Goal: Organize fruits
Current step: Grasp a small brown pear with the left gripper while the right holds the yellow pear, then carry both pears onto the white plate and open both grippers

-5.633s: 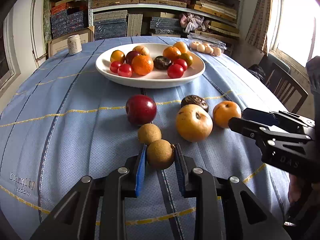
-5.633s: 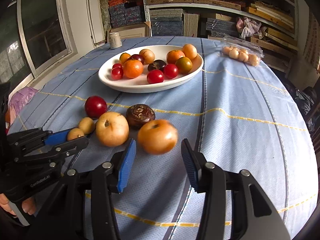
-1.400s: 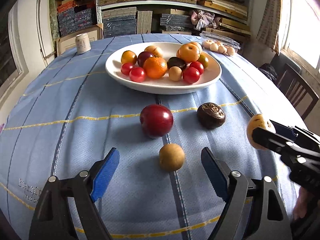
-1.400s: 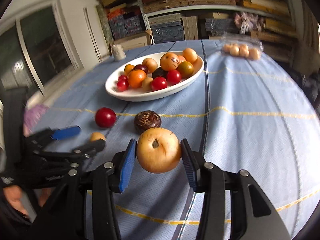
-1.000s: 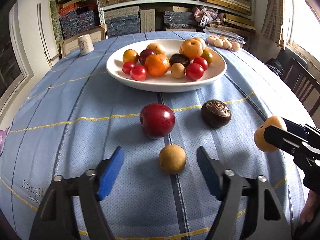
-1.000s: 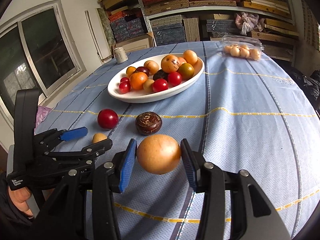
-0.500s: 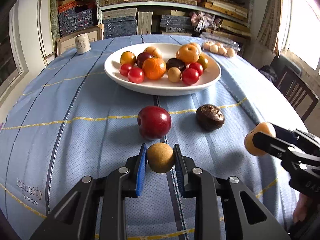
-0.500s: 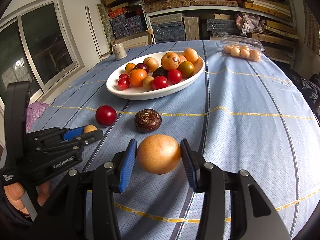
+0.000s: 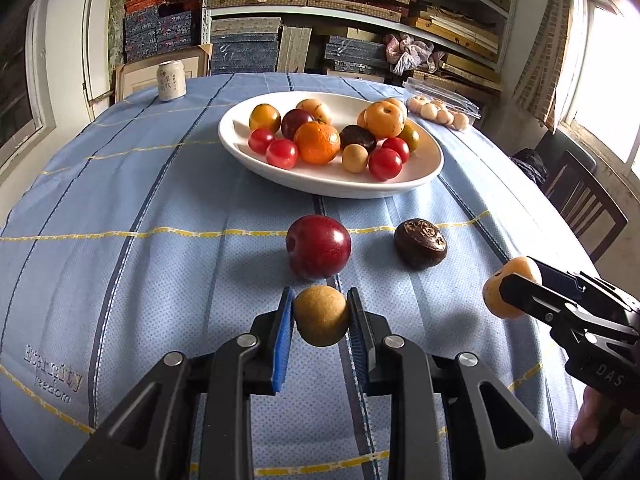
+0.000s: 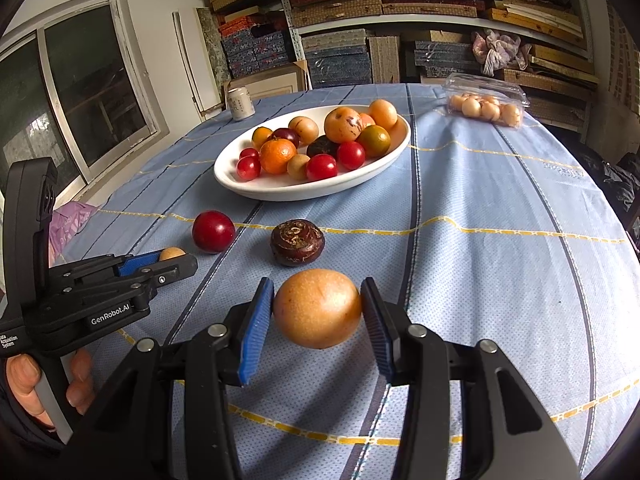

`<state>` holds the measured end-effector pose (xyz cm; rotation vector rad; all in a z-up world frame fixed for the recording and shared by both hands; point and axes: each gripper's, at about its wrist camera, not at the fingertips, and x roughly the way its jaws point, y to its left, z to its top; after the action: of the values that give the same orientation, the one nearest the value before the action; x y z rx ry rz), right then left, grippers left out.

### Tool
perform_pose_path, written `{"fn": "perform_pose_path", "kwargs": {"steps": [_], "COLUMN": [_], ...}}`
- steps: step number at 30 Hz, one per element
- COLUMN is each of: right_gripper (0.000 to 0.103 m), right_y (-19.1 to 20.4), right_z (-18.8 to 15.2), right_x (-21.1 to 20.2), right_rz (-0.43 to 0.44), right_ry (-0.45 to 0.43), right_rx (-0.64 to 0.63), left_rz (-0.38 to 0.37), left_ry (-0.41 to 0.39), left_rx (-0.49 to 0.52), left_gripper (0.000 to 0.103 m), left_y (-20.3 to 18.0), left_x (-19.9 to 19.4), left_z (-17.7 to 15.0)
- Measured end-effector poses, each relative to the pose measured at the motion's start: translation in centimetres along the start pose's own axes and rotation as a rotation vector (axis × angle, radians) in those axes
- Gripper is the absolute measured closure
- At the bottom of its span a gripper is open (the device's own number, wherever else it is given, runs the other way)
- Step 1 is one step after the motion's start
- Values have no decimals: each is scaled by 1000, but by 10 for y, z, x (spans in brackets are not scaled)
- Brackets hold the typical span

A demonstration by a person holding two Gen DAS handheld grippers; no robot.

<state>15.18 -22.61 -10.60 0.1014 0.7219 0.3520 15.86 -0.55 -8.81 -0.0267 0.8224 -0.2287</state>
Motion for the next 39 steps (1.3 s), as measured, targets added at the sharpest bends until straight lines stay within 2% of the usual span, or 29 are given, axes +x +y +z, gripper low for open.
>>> {"fn": "perform_pose_path", "kwargs": {"steps": [10,14,22,30,34,39], "right_gripper": [59,59,59,59,59,59], "right_y": [2,2,0,-8,-15,-23], "right_z": [9,35,128,199,218,224], "right_x": [4,-4,-3,58,95,135], "right_rz": [24,31,48,22,-6,-30], "right_ry": [28,3,-38,30,60,104], "right_rx": [-13,-36,-74,-66,-59,-55], "left_rz": [-2,1,-3,7,15,29], "left_ry": [-5,-22,-36,-33,-28,-9], "left_rx": [4,13,22,10,-3,-12], "left_gripper": [77,77,77,77,77,77], "left_y": [1,1,-4,-12,-6,2], "left_x": [-5,-9,6,47,67,91], "left_z": [11,28,80,129,145,156]}}
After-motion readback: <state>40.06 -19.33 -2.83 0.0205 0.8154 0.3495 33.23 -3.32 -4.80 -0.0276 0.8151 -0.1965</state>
